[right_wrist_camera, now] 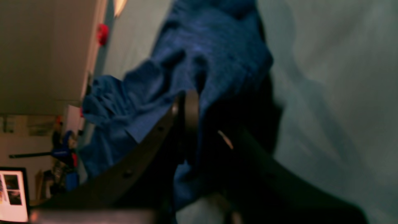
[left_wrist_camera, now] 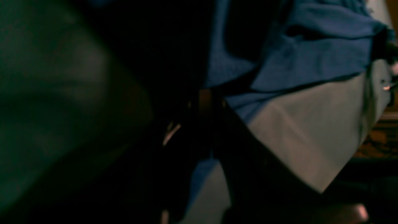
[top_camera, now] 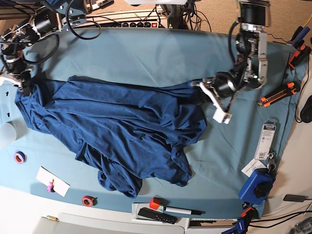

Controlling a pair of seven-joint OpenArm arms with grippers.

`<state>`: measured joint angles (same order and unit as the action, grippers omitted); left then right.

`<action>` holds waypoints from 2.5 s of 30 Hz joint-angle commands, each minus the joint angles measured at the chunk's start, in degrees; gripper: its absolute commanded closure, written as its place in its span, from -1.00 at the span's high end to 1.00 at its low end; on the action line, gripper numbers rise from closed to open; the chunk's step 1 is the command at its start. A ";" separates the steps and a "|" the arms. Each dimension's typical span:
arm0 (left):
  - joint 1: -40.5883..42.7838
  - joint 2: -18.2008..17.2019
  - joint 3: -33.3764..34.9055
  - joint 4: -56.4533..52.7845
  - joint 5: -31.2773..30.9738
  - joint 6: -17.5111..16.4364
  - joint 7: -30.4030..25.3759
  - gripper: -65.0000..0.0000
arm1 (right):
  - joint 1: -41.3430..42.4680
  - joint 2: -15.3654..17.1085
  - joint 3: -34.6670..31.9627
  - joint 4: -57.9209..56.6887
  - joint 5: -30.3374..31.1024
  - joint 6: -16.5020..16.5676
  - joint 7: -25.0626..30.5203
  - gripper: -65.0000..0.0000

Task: Layout the t-shirt on the table in an organized manner, then fold the t-shirt properly
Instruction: 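Drag the held fabric with the left gripper out toward the left arm's side, then pull the t-shirt taut between both grippers to spread it flat, then release the edge with the right gripper and raise it over the t-shirt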

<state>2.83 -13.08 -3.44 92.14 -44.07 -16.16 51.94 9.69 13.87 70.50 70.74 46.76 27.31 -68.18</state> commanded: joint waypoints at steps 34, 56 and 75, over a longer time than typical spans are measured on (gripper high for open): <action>16.68 -18.36 -4.66 19.91 -10.03 -4.98 7.23 -1.00 | -19.71 8.85 0.11 11.30 12.81 2.43 -11.17 -1.00; 21.46 -18.21 -9.92 19.96 -5.40 -6.40 6.29 -1.00 | -21.09 8.83 0.07 12.07 7.34 4.26 -6.14 -1.00; 21.44 -18.21 -9.92 19.96 2.19 -4.26 5.79 0.00 | -21.09 8.87 0.07 12.07 5.70 8.26 -4.85 -0.20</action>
<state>24.43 -30.35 -12.88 111.31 -41.58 -20.05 58.24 -11.44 21.04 70.17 81.73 51.24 35.42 -74.50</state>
